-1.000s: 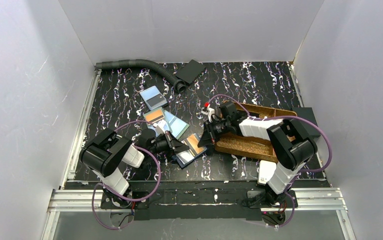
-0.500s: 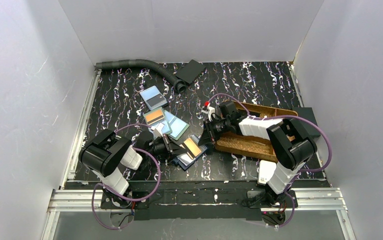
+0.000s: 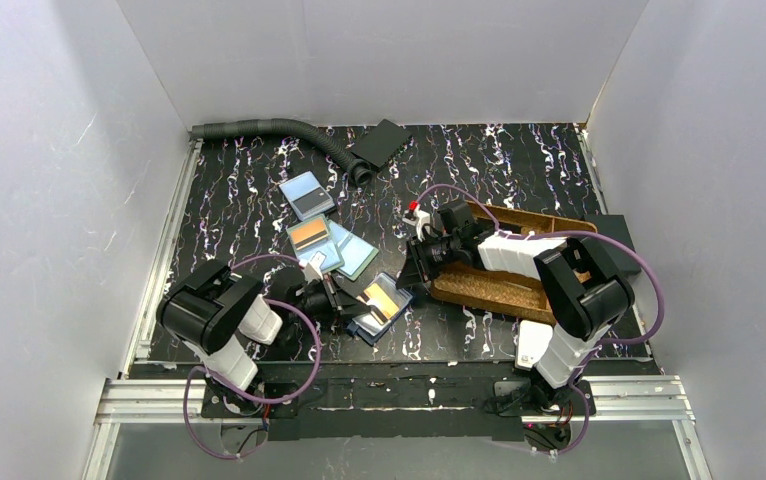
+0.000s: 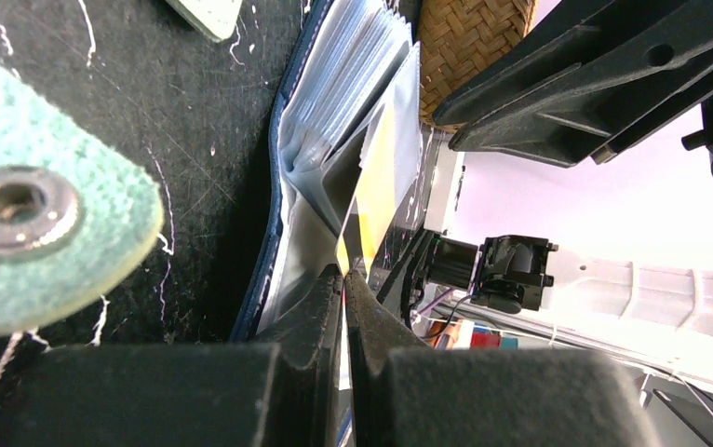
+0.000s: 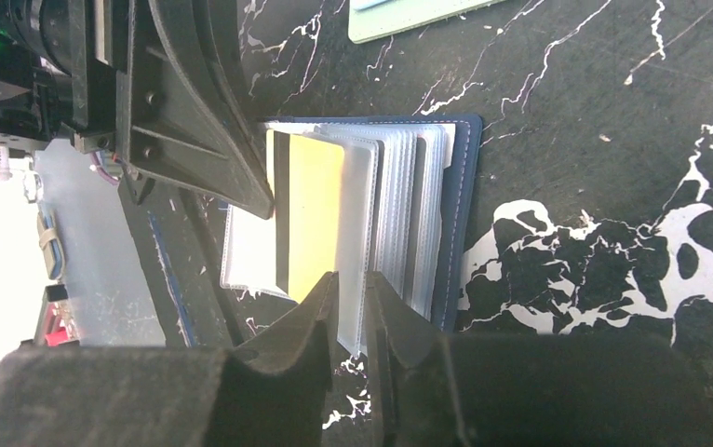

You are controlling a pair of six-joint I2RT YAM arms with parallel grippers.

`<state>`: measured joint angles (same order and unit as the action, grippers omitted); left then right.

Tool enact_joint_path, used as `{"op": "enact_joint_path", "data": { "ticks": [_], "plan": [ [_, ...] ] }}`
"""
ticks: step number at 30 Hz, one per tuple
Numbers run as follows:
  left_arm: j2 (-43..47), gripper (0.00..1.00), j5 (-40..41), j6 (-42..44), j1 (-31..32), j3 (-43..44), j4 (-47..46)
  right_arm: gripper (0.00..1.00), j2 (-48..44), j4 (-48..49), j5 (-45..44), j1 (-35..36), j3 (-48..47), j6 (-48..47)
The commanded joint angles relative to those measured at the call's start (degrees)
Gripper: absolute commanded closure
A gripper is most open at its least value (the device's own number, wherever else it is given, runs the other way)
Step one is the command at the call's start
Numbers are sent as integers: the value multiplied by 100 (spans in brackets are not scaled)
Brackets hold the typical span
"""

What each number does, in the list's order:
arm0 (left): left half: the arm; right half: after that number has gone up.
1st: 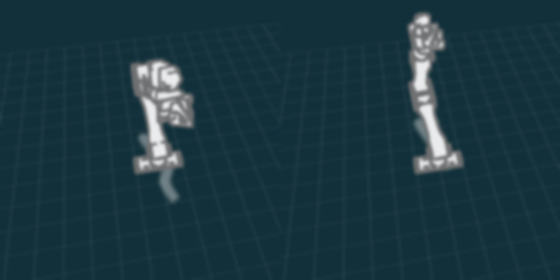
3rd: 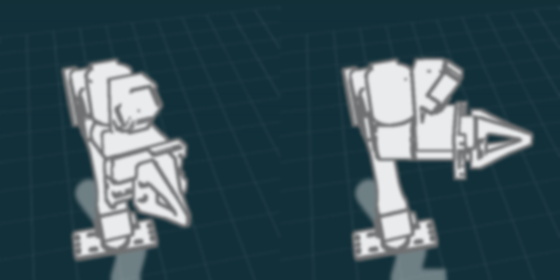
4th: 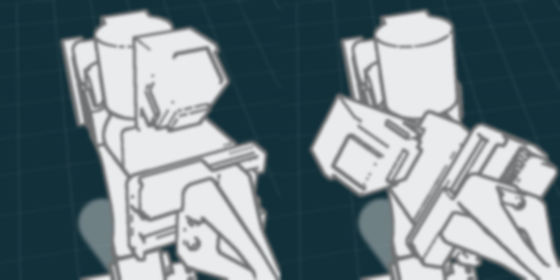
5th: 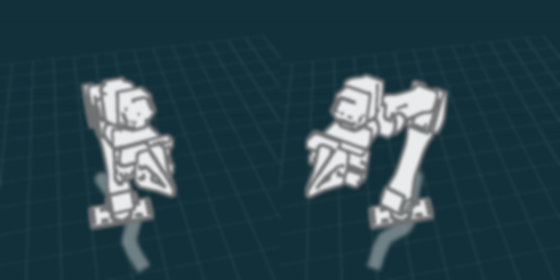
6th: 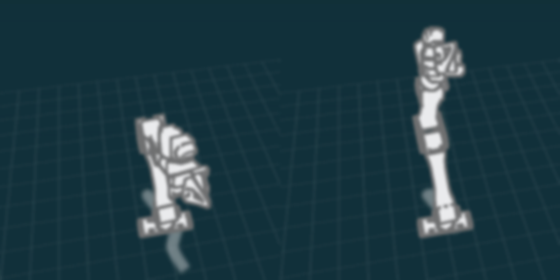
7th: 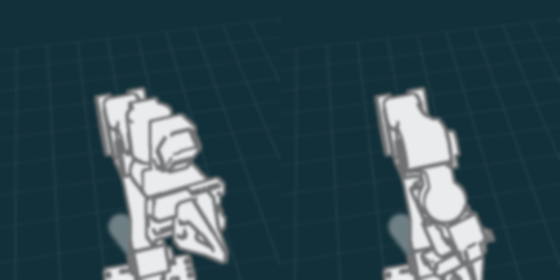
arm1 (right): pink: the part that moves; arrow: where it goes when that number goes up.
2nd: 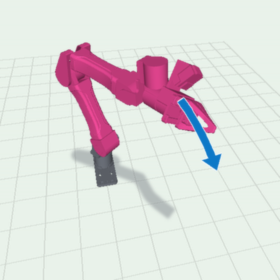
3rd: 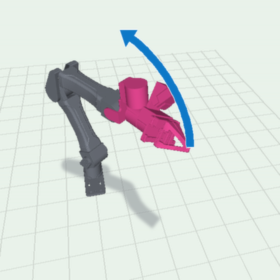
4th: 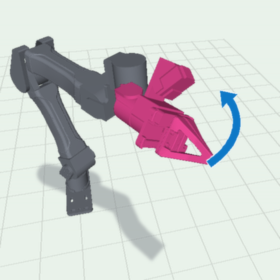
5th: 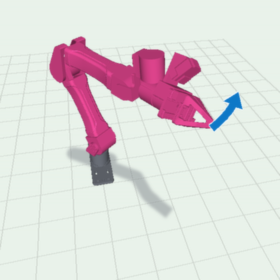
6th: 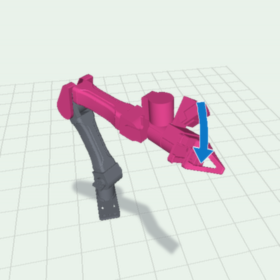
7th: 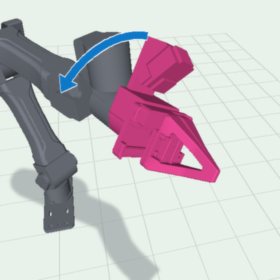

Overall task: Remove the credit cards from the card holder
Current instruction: Remove the credit card from the card holder.

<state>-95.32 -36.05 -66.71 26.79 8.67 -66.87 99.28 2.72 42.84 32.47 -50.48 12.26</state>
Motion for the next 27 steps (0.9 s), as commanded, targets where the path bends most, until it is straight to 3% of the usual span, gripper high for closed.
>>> {"op": "enact_joint_path", "data": {
  "ticks": [1, 18, 27],
  "plan": [
    [216, 100, -155, 12, -15, -118, -3, 74, 4, -493, -204, -25, -43, -693],
    [978, 100, -155, -105, -15, -304, 684, 67, -166, -1413, 554, 274, -440, -2241],
    [1805, 100, -106, -19, -18, -343, 1477, 65, -137, -1665, 776, 391, -526, -2571]
  ]
}}
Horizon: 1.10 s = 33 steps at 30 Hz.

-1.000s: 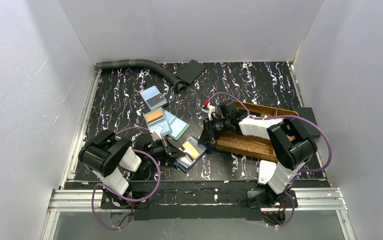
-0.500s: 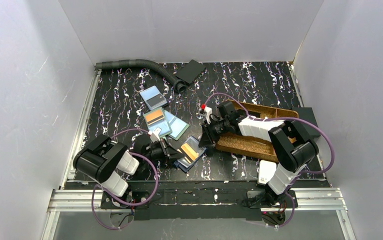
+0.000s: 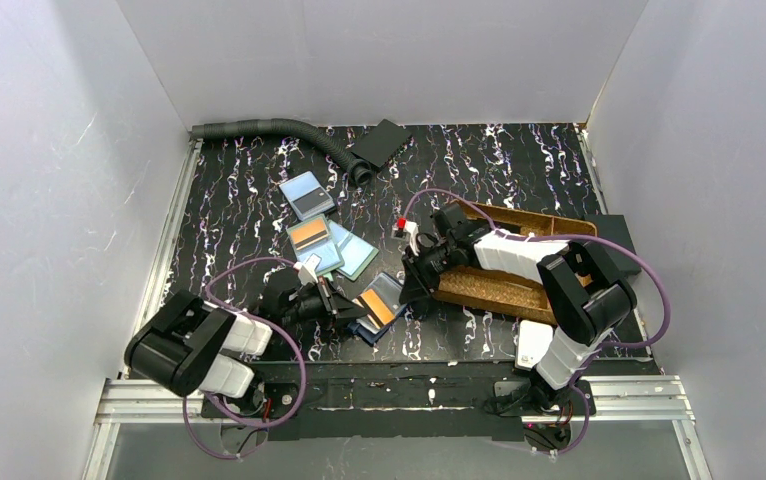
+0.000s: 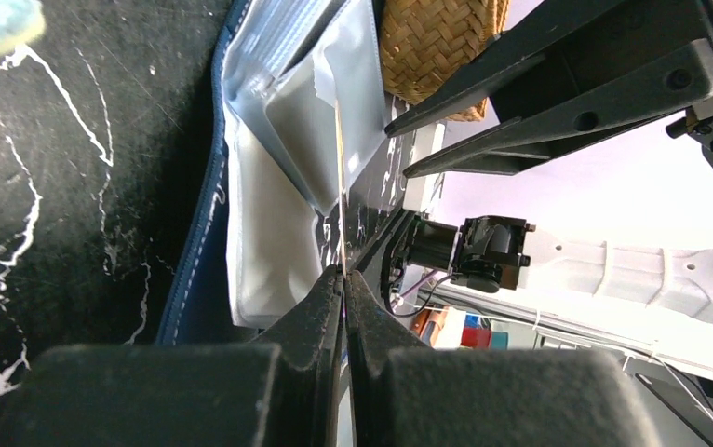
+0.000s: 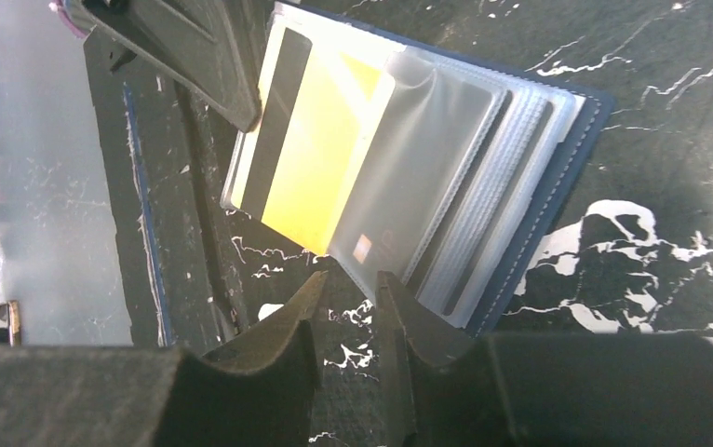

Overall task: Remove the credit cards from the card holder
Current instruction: Remove the credit card from the card holder.

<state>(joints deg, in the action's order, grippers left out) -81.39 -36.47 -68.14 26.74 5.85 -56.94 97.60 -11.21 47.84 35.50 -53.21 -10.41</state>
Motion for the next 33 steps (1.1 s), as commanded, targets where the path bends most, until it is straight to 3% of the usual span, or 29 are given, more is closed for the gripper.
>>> {"op": "enact_joint_path", "data": {
  "ticks": [1, 12, 21, 33],
  "plan": [
    [481, 100, -76, 154, -18, -52, 572, 65, 49, -325, 307, 118, -271, -351],
    [1078, 100, -225, 346, -20, -16, 967, 58, 143, -398, 494, 351, -366, -403],
    [1412, 100, -510, 589, -19, 222, 983, 44, 31, -83, 843, 320, -380, 162],
    [1434, 100, -808, 725, 30, 544, 983, 41, -70, 826, 1642, 153, -165, 1307]
  ]
}}
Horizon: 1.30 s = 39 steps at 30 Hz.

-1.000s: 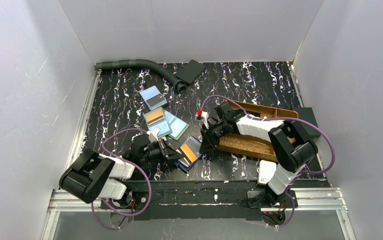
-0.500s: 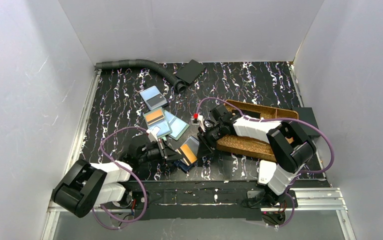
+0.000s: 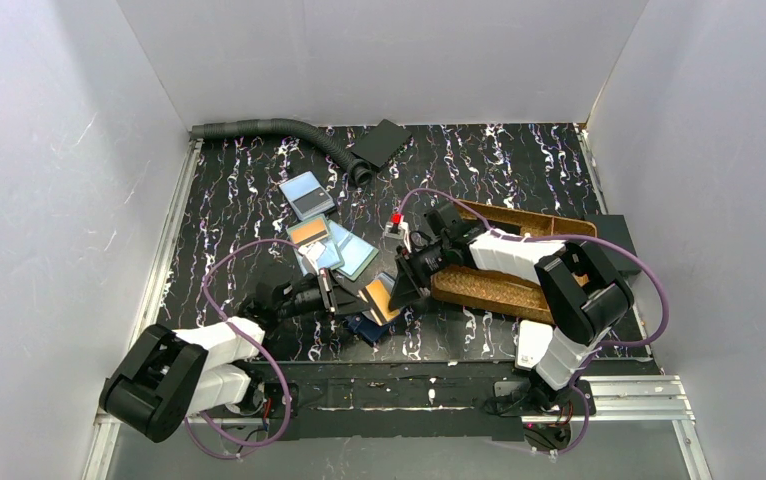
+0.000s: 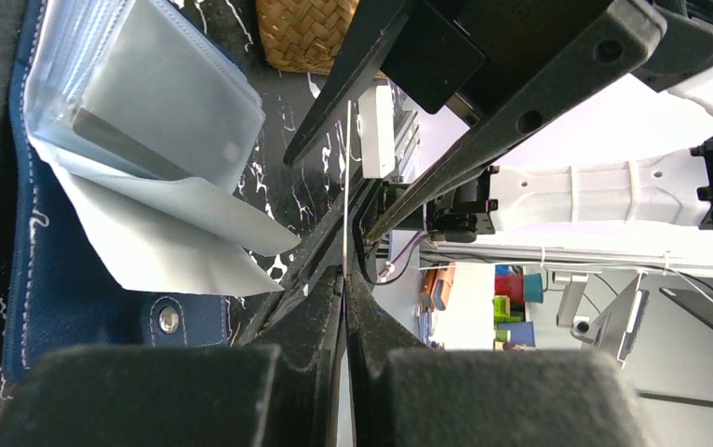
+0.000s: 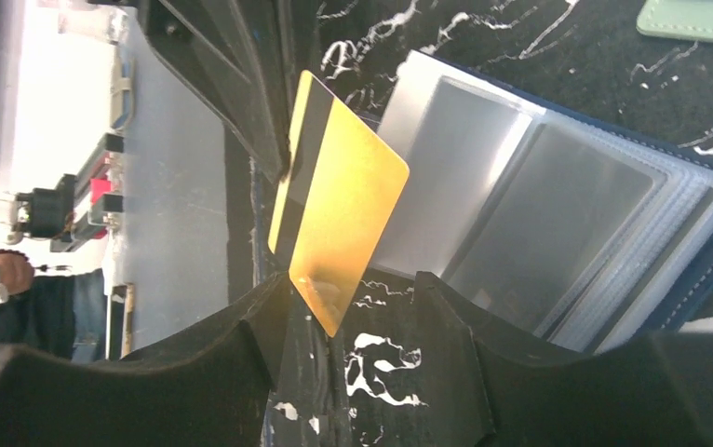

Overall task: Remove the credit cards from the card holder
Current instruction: Remove the credit card from the card holder, then place the credit card in the storage box.

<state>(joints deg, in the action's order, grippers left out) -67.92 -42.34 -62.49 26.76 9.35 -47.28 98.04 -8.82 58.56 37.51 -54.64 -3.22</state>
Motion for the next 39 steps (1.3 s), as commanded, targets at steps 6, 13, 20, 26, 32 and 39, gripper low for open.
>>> {"op": "enact_joint_path", "data": {
  "ticks": [6, 13, 20, 26, 32, 39],
  "plan": [
    [18, 100, -244, 206, 56, 275, 17, 59, -180, 1265, 999, -111, 115, 1254],
    [59, 95, -209, 209, 75, 358, 17, 98, -131, 1328, 1081, -142, 105, 1326],
    [755, 62, 219, 366, -8, 205, 339, 99, -387, -1058, 632, -389, -617, -1123],
    [1984, 23, 968, 680, -255, 48, 1051, 99, -1083, -2701, -490, -651, -1079, -3042],
    [2620, 2, 1335, 485, -373, -86, 1375, 99, -1951, -3273, -1889, -909, -1303, -3755],
    [2129, 2, 606, 518, -398, 230, 1385, 99, -2699, -4078, -3901, -1321, -1944, -4405]
  ]
}}
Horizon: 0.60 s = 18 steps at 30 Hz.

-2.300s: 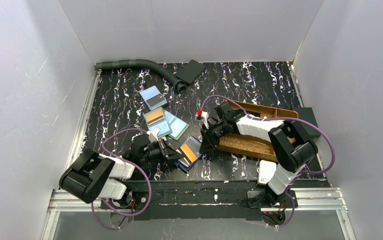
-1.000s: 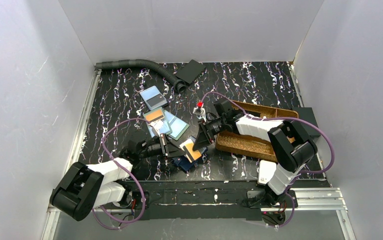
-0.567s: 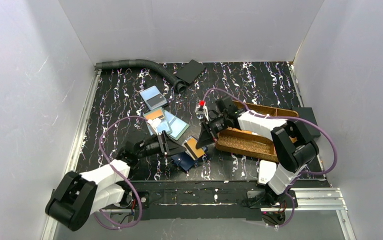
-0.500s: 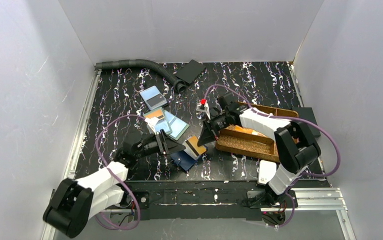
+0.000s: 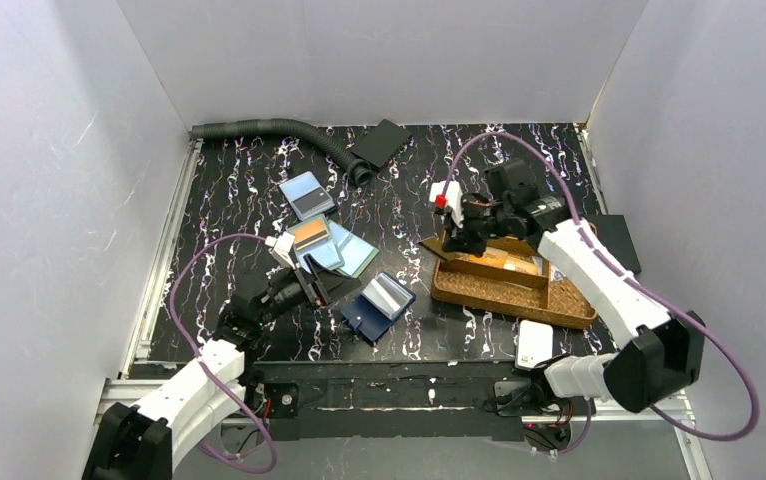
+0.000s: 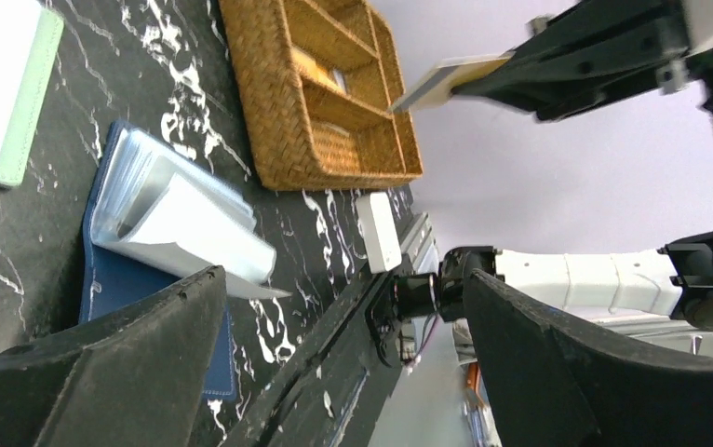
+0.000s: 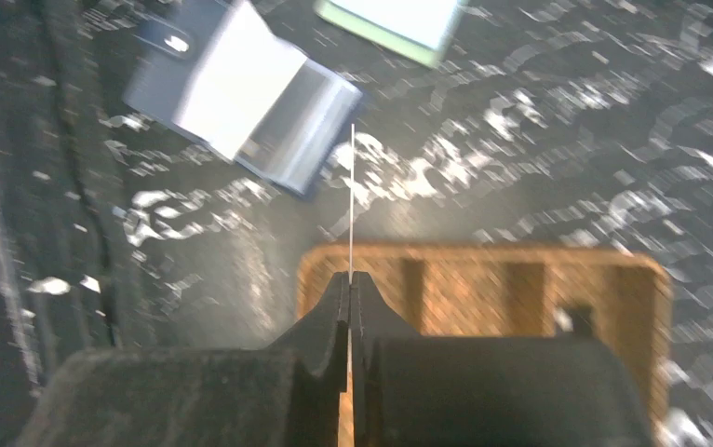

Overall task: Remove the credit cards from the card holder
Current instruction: Place the credit card in the storage box.

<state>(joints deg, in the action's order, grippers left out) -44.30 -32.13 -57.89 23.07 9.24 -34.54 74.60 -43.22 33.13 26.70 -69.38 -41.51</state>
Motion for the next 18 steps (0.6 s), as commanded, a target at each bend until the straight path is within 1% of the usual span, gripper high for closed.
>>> {"op": "enact_joint_path", "data": {
  "ticks": [1, 3, 7, 12, 15, 18],
  "plan": [
    [-271, 2, -440, 53, -30, 274, 110, 99, -394, -687, -1546, -292, -512, -586],
    [-331, 2, -484, 25, -30, 376, 113, 99, -552, -744, -2073, -465, -545, -576],
    [-347, 2, -440, -55, -27, 538, 122, 99, -809, -727, -2550, -559, -489, -545],
    [-569, 2, -566, -134, -75, 849, 156, 99, -849, -1002, -2676, -569, -622, -683],
    [-815, 2, -821, -100, -123, 1177, 212, 99, -661, -1291, -2649, -569, -777, -811],
    [-1066, 2, -1059, 170, -133, 1562, 331, 99, -394, -1403, -2711, -569, -887, -866]
  ]
}}
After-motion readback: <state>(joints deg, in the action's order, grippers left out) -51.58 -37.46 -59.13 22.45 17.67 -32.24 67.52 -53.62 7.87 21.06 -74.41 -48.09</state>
